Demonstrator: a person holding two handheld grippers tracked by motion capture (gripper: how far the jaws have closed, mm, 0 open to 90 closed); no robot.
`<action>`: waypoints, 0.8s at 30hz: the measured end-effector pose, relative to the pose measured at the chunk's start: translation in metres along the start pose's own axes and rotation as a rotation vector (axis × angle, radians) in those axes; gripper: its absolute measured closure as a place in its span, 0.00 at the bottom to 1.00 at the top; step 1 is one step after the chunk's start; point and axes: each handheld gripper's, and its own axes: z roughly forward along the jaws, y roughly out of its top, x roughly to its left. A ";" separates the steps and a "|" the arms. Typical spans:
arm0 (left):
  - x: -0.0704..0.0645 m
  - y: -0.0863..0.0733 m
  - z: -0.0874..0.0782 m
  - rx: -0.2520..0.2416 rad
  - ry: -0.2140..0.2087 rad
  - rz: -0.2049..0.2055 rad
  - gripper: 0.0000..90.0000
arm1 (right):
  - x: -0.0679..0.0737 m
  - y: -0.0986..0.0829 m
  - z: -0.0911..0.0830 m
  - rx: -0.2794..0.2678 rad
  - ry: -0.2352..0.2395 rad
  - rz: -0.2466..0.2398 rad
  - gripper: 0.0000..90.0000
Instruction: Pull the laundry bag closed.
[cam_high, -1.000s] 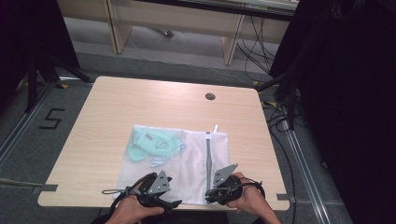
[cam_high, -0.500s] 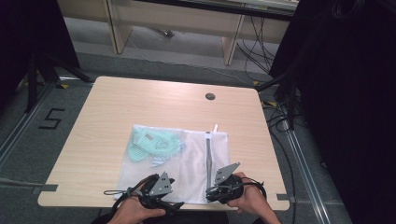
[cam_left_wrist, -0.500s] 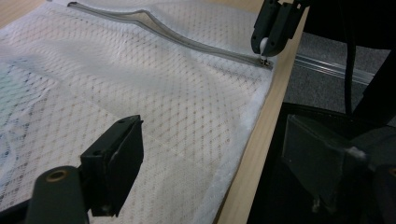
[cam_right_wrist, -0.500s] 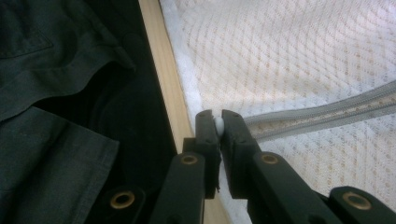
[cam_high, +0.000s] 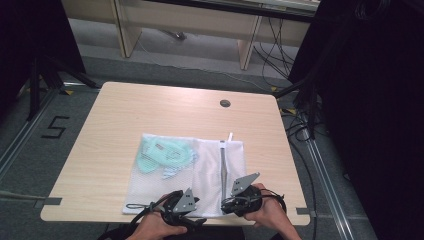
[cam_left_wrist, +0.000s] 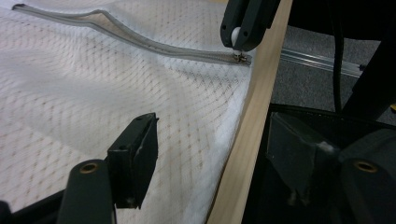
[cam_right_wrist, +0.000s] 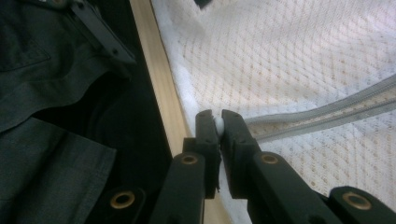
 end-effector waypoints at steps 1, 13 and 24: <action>-0.001 0.001 0.001 0.002 -0.004 0.001 0.40 | 0.000 0.000 -0.001 -0.004 0.000 0.000 0.96; -0.008 0.007 0.020 -0.023 -0.038 0.034 0.57 | -0.002 0.003 -0.005 -0.024 -0.011 -0.007 0.96; -0.011 0.012 0.030 -0.033 -0.030 0.079 0.70 | -0.001 0.005 -0.008 -0.045 -0.011 -0.006 0.96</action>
